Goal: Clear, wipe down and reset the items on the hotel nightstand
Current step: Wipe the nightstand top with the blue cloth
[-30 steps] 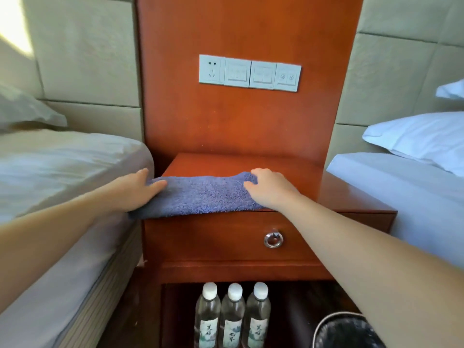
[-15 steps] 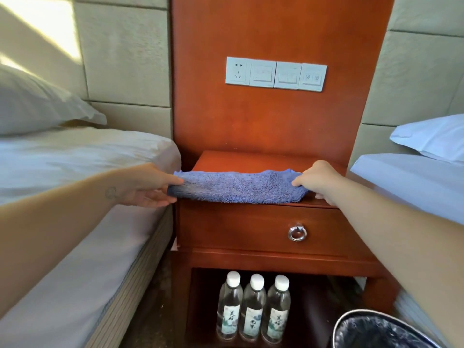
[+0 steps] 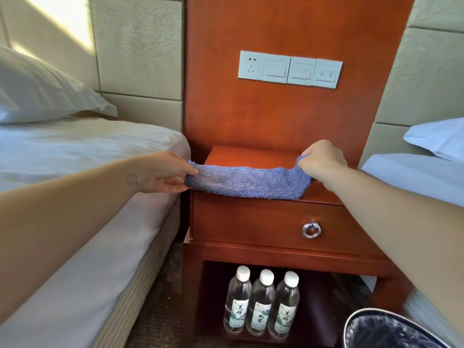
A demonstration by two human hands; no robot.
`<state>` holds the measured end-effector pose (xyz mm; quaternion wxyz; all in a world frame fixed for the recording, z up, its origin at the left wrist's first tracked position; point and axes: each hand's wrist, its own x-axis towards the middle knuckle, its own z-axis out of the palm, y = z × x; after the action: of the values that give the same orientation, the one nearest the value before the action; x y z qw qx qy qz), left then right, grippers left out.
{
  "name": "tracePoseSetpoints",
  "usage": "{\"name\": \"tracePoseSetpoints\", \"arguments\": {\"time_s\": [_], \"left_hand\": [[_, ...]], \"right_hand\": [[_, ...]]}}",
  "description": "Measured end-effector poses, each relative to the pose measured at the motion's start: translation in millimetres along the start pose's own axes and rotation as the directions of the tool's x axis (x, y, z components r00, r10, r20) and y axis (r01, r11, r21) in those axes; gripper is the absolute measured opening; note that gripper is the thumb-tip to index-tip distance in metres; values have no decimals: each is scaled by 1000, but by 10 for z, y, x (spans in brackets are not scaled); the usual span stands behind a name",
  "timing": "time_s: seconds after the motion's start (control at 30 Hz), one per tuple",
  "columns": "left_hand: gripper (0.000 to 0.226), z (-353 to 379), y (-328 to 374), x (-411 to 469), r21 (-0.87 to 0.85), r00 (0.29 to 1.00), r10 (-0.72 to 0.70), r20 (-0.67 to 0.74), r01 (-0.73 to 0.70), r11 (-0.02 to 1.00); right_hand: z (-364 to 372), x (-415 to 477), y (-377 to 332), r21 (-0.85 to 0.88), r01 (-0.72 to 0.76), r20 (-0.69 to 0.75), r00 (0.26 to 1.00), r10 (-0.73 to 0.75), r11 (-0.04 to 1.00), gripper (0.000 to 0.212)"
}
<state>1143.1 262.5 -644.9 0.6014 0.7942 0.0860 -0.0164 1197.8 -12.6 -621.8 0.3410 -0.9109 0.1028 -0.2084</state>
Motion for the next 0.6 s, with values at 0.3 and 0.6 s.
{"name": "tracePoseSetpoints", "arguments": {"time_s": [0.3, 0.6], "left_hand": [[25, 29, -4, 57, 319, 989, 120, -85, -87, 944], [33, 469, 503, 366, 791, 845, 503, 182, -430, 435]], "right_hand": [[-51, -82, 91, -285, 259, 113, 965, -236, 923, 19], [35, -222, -400, -381, 335, 433, 888, -153, 862, 28]]}}
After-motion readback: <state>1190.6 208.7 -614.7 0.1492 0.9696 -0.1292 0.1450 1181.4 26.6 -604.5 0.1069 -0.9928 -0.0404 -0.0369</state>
